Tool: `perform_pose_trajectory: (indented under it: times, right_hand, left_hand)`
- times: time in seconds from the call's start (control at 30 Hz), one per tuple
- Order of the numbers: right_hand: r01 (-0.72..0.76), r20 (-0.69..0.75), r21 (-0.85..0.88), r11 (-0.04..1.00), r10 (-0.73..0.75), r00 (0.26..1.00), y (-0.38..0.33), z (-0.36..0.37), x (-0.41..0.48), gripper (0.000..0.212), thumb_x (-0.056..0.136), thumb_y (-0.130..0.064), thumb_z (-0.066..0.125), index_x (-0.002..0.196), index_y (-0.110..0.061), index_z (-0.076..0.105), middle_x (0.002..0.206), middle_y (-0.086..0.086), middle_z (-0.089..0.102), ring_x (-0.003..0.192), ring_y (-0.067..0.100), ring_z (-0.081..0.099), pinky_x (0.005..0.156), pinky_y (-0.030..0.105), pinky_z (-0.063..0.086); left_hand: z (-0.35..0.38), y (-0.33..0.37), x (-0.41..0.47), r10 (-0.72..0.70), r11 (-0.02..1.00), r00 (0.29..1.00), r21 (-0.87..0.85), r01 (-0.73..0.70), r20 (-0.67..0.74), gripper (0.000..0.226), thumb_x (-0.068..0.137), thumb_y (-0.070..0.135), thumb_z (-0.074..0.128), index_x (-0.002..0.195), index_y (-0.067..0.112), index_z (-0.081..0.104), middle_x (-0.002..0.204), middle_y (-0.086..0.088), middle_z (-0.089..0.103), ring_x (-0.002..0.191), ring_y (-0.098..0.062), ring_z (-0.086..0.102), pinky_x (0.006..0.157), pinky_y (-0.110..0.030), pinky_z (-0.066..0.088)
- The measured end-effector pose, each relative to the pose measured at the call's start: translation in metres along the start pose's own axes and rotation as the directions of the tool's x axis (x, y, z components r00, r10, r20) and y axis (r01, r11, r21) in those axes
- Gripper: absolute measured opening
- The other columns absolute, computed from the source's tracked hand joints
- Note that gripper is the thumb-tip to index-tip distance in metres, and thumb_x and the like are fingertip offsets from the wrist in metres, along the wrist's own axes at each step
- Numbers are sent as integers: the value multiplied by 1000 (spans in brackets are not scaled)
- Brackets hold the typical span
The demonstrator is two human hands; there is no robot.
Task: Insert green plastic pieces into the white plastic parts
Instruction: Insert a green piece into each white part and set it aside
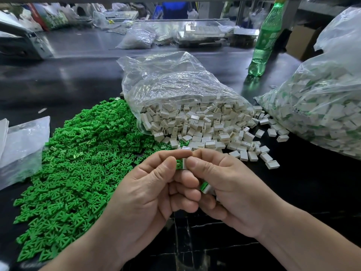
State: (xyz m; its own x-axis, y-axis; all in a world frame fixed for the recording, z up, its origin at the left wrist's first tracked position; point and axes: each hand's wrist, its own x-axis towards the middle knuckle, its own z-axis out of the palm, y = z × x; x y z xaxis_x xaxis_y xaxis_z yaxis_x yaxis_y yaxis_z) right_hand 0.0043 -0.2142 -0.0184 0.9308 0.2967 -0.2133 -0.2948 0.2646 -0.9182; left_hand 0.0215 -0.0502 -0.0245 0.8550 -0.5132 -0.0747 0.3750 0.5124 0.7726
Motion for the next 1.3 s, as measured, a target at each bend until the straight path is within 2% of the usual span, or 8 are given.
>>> perform_pose_trajectory:
  times: [0.1,0.17,0.33,0.43,0.5,0.8,0.93,1.3]
  right_hand:
    - [5,11,-15,1000,-5,1000,1,0,-1,22,100,-27,59,105,-5,62,64,-2,61,41,9,43,33,16,29]
    - [16,13,-17,1000,-16,1000,1,2,-2,20,98,-29,61,101,-9,63,64,-2,61,41,9,43,32,16,29]
    - [22,43,-14,1000,-21,999,-2,0,-2,32,90,-34,63,103,-5,61,64,-3,61,41,8,43,32,15,29]
    - [38,48,-53,998,-36,998,-2,1,-3,15,89,-35,64,87,-21,68,64,0,60,40,9,43,32,15,30]
    - [47,44,-63,997,-44,998,-1,2,-3,12,88,-35,64,80,-27,68,65,2,59,39,9,43,32,15,29]
    - [55,72,-30,998,-53,996,-3,6,-6,11,89,-30,64,87,-21,68,66,5,62,41,13,42,32,14,27]
    - [53,64,-39,998,-51,997,-4,6,-7,13,97,-27,63,87,-19,66,67,6,62,42,14,42,32,15,27]
    - [48,88,-8,999,-47,995,-3,4,-5,15,90,-33,64,91,-18,68,66,5,62,40,11,44,32,16,28]
  left_hand:
    - [1,0,0,-8,1000,1000,6,8,-18,23,83,17,62,101,7,73,67,-15,64,52,-22,64,46,-26,53]
    - [1,0,-1,-11,1000,1000,-15,11,-14,23,82,16,62,101,7,73,66,-14,64,51,-22,64,44,-26,53]
    - [-2,2,-2,-16,997,992,-73,25,122,34,86,25,74,113,4,67,76,-17,67,62,-24,68,53,-29,57]
    - [-3,1,-1,-25,999,995,-42,29,100,34,75,21,83,104,7,71,69,-16,67,55,-24,68,47,-29,56]
    - [-4,1,-1,-31,999,995,-38,35,94,33,72,20,86,100,8,72,66,-16,67,52,-23,68,45,-28,56]
    - [-5,4,-2,-53,998,991,-37,58,123,29,71,20,87,95,11,72,62,-12,67,49,-22,66,44,-26,54]
    - [-5,4,-2,-46,998,992,-32,50,115,30,70,21,87,94,12,72,61,-12,67,48,-22,66,44,-26,54]
    - [-2,1,-3,-4,999,995,-44,8,99,33,73,23,85,100,10,71,63,-12,66,50,-22,67,45,-28,55]
